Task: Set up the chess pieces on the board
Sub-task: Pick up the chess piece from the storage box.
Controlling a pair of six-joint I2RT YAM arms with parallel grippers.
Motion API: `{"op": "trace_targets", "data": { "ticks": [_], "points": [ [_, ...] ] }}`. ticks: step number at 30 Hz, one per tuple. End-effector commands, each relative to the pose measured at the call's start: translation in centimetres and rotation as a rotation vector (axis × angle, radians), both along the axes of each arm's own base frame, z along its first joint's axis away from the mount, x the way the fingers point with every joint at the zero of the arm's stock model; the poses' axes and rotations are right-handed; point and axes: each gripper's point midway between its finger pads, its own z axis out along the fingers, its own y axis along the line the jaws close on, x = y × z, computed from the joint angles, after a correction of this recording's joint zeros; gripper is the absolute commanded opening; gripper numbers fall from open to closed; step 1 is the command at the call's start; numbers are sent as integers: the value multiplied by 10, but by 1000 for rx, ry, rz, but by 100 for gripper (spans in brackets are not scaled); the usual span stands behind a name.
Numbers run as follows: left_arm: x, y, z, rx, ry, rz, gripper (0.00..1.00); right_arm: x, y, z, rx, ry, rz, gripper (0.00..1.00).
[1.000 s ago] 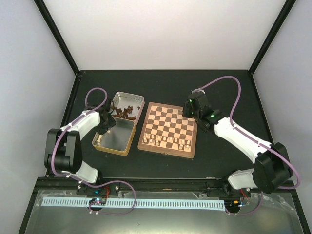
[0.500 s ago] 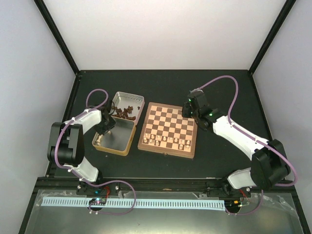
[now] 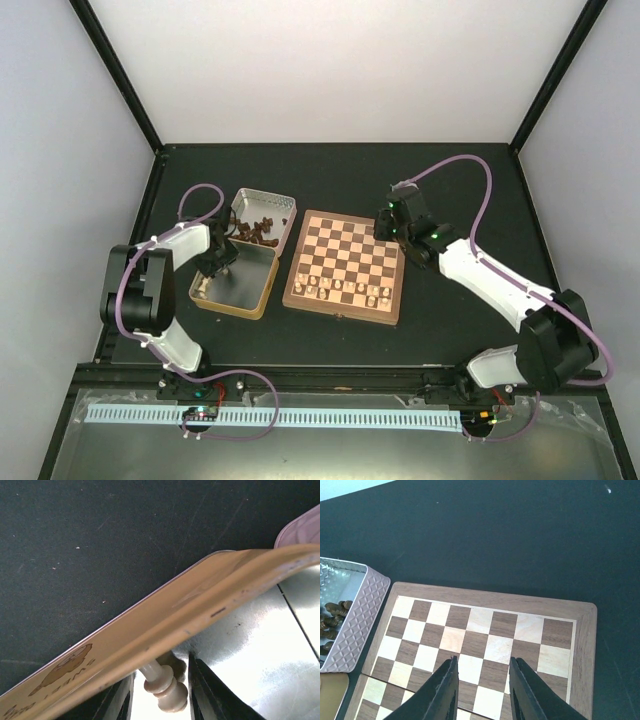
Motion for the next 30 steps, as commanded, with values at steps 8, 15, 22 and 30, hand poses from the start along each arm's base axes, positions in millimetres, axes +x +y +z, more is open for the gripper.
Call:
{"op": "trace_targets", "data": {
  "ticks": [8, 15, 22, 30],
  "points": [
    [14, 9, 10, -3, -110, 61, 41, 5, 1, 22, 27, -56, 3, 31],
    [16, 6, 2, -35, -109, 85, 19, 6, 1, 23, 21, -56, 10, 31],
    [5, -14, 9, -150, -114, 36, 4, 5, 6, 26, 38, -58, 34, 31],
    [-14, -80, 61, -502, -250, -196, 4, -5, 47, 34, 188, -48, 225, 36]
  ]
}}
